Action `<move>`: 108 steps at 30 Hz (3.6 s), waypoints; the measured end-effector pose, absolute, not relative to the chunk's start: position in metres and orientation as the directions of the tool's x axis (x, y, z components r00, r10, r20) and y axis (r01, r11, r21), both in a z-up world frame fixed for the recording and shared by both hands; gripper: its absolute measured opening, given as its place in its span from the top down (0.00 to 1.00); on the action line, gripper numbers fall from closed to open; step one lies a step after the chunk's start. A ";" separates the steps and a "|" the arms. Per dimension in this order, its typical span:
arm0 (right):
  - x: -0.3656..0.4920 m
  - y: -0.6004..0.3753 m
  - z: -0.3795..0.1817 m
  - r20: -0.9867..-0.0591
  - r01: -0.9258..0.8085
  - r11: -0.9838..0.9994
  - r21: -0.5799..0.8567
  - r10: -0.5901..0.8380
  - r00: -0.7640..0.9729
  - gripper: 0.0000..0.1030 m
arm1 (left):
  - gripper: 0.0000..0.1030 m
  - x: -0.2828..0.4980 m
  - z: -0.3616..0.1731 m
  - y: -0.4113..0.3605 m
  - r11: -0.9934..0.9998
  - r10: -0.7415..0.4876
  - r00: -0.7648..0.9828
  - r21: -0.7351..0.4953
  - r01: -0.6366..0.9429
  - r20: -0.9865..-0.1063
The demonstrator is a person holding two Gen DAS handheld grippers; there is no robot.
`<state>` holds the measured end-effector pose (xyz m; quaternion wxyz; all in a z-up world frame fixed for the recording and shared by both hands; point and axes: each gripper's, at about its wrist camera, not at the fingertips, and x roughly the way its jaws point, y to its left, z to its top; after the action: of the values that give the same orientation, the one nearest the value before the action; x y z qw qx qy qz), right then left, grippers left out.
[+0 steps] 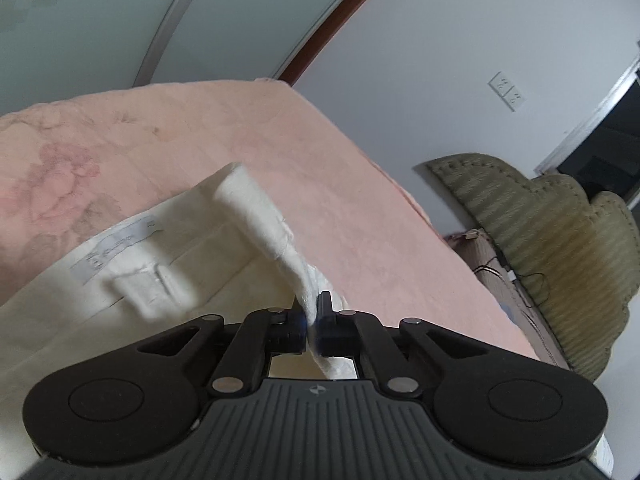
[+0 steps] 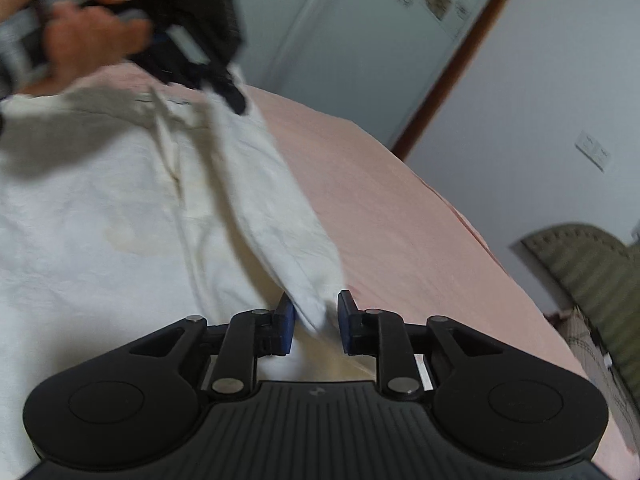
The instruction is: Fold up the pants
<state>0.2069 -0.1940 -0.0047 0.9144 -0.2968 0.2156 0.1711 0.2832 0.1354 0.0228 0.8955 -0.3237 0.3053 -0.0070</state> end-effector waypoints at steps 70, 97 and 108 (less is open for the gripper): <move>-0.207 -0.510 -0.022 -0.496 0.519 0.587 0.621 -0.219 0.840 0.41 | 0.36 0.031 -0.035 -0.100 0.788 -0.475 0.680 0.075 0.611 -0.558; -0.201 -0.511 -0.010 -0.372 0.702 0.627 0.338 -0.596 0.712 0.71 | 0.33 0.035 -0.031 -0.139 0.793 -0.476 0.710 0.096 0.602 -0.519; -0.149 -0.484 -0.008 -0.420 0.461 0.803 0.377 -0.296 0.858 0.23 | 0.33 0.026 -0.054 -0.161 0.693 -0.427 0.750 0.350 0.630 -0.505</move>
<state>-0.1489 -0.4838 -0.0084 0.9337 0.2393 0.1727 -0.2027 0.0264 -0.1606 -0.0543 0.8989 0.2587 0.1964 -0.2939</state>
